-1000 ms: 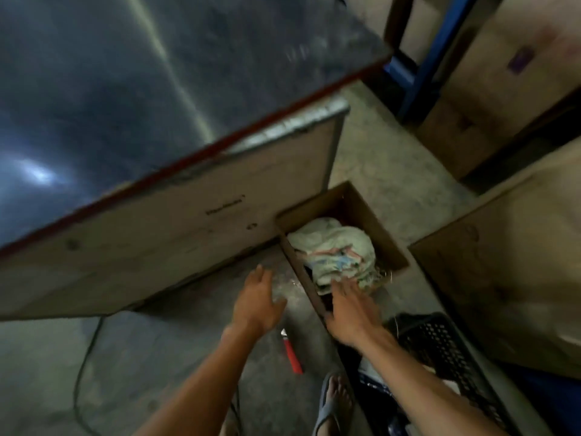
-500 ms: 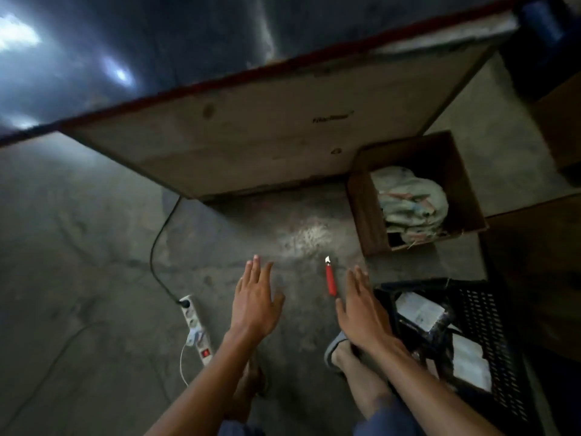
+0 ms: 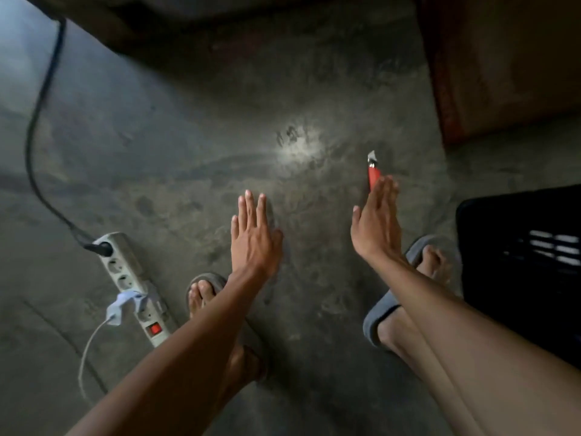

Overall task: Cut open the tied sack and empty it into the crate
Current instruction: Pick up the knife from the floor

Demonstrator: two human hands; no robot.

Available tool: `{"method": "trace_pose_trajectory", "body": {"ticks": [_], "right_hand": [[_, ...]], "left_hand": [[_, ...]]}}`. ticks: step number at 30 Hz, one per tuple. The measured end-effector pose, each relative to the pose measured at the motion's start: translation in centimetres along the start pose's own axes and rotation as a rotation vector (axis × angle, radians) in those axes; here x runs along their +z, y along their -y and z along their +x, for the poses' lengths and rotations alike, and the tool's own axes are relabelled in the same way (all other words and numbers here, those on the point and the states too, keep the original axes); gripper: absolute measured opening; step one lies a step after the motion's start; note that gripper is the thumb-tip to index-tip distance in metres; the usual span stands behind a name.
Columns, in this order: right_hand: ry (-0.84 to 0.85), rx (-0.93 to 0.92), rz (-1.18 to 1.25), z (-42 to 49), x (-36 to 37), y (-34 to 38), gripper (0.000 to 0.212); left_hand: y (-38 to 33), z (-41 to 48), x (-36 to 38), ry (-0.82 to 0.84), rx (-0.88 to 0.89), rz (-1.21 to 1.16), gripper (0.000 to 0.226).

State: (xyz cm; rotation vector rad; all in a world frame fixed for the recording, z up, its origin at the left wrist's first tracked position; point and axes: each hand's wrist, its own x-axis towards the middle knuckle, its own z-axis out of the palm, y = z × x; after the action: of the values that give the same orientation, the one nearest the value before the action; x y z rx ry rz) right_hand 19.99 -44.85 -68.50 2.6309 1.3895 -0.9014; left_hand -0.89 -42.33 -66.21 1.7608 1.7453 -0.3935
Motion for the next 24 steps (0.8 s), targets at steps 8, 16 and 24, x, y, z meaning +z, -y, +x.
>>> {"method": "trace_pose_trajectory", "body": {"ticks": [8,16,24], "right_hand": [[-0.350,0.081,0.138,2.0,8.5,-2.1,0.061],[-0.360,0.191,0.182,4.7,2.2,-3.6,0.038],[-0.236,0.135,0.341,4.4,0.4,-3.0,0.036]], "left_hand": [[2.1,5.2,8.0,-0.069,0.039,-0.015,0.076],[1.9,5.4,6.6,0.041,0.027,0.034,0.085],[1.9,5.6,4.7,0.189,0.021,0.078,0.099]]}}
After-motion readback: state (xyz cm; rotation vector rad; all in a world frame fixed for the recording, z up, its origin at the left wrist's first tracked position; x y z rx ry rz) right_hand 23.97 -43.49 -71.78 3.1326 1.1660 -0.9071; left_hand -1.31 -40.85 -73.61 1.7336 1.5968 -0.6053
